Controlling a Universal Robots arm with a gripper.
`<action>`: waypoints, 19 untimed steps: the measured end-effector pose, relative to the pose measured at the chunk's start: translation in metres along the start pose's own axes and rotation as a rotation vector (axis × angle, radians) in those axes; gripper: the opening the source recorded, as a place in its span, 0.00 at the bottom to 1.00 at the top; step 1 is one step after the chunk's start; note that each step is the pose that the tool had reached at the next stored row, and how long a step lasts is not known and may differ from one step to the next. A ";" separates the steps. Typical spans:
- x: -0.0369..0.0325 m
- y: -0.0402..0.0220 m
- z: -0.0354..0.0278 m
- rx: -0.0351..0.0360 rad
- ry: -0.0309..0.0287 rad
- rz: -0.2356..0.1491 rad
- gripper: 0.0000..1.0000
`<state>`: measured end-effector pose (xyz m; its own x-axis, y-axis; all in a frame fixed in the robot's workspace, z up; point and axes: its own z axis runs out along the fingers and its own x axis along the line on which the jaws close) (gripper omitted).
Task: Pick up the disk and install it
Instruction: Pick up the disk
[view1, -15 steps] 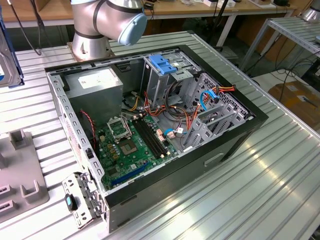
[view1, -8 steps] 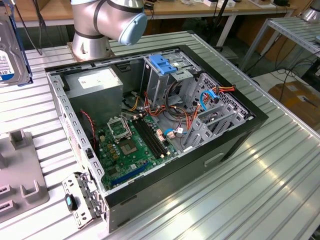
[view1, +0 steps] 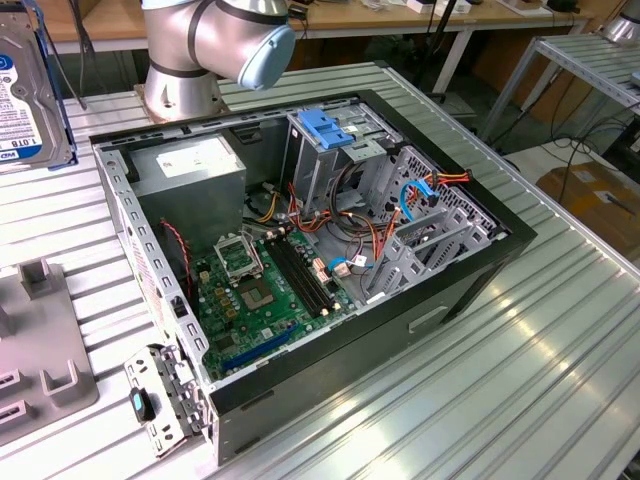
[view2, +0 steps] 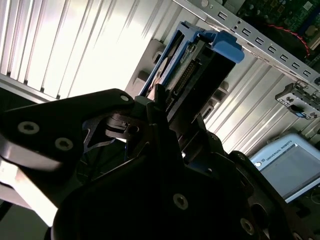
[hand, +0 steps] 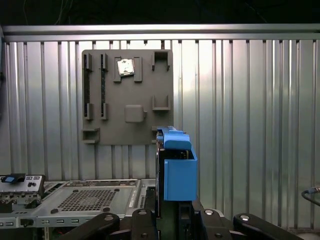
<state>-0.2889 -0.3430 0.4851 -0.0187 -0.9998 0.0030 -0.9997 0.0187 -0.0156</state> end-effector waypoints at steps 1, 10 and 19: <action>0.0000 0.0000 0.0000 0.0000 0.0000 0.000 0.35; -0.0003 -0.0132 0.0002 0.0001 -0.0001 0.000 0.35; -0.0010 -0.0536 0.0008 0.0000 0.0000 0.000 0.35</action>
<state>-0.2353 -0.3430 0.4851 -0.0187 -0.9998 0.0030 -0.9997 0.0187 -0.0156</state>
